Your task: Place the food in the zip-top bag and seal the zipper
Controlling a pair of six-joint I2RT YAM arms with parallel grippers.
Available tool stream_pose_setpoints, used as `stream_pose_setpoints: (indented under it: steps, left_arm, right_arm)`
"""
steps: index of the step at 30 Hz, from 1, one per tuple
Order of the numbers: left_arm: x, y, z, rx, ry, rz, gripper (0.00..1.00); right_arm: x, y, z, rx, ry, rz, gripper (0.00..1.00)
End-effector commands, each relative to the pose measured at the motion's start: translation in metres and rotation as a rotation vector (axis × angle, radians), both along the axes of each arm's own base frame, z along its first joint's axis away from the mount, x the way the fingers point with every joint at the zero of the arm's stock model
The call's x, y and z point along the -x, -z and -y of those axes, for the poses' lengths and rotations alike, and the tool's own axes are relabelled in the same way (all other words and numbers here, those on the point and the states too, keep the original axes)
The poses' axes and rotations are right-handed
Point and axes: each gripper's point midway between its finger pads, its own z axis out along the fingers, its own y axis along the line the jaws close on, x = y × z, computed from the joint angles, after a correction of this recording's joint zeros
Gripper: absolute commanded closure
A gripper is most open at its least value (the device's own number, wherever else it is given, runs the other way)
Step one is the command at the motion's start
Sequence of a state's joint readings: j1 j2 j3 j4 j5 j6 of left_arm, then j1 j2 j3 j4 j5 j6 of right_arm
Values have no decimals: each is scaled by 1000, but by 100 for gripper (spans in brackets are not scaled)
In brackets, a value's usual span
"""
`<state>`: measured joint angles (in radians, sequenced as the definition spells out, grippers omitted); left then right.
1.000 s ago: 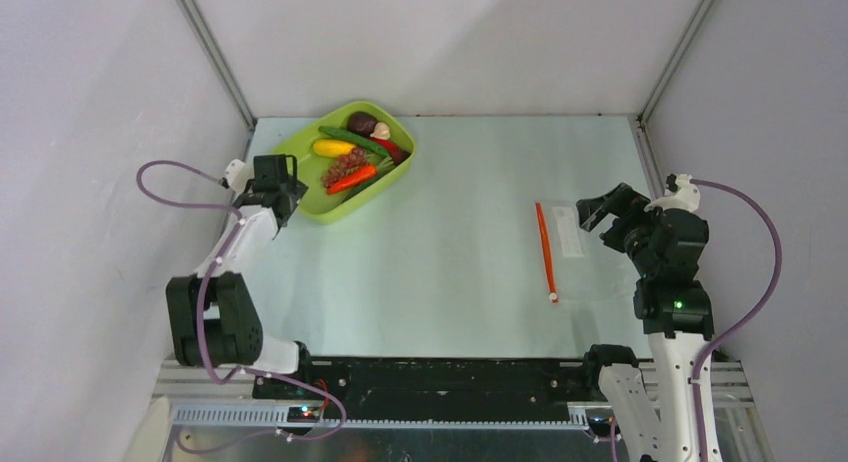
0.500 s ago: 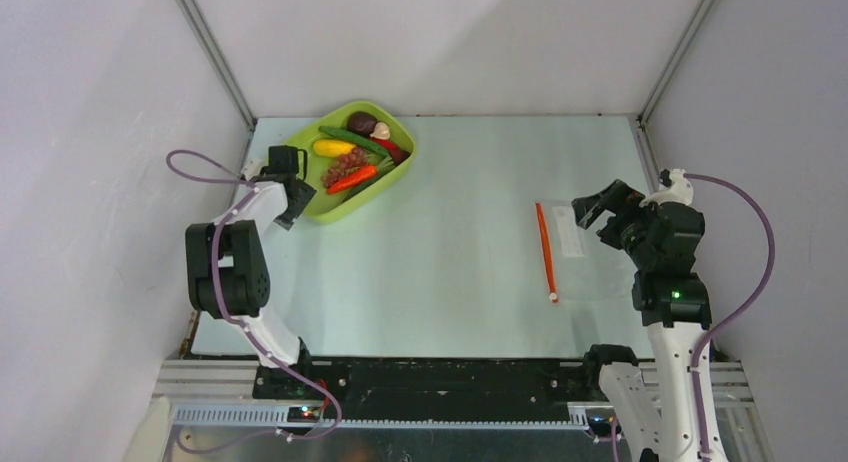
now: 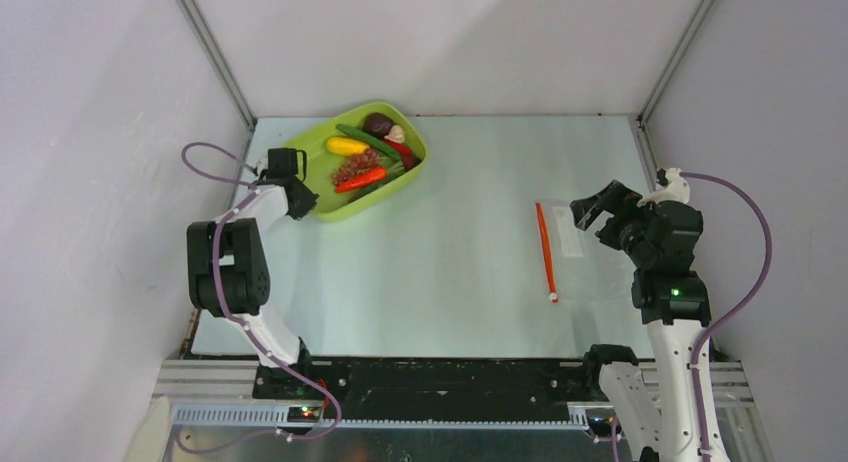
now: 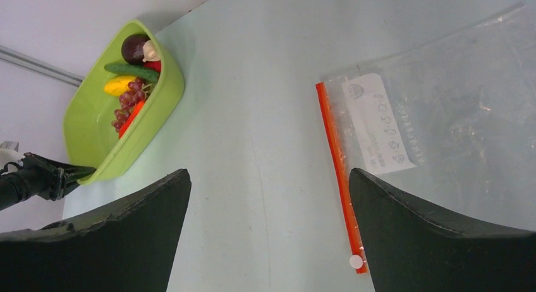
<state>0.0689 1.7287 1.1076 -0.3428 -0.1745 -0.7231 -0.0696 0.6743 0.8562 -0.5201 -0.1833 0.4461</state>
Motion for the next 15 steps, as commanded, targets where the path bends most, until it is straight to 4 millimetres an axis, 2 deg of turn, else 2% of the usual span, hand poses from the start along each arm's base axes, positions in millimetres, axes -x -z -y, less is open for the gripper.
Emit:
stream_pose_setpoints:
  steps: [1,2,4,12,15]
  left_arm:
    - [-2,-11,36,-7,262,43,100]
    - [-1,-11,38,-16,285,42,100]
    - [2,-12,62,-33,378,46,100]
    - [16,-16,120,-24,650,88,100]
    - [21,-16,133,-71,738,77,100]
  right_arm:
    - [2,2,-2,21,-29,-4,0]
    - [3,2,-2,23,-31,-7,0]
    - [3,3,-3,26,-36,-9,0]
    - [7,10,-8,48,-89,-33,0]
    - [8,15,-12,43,-115,-53,0]
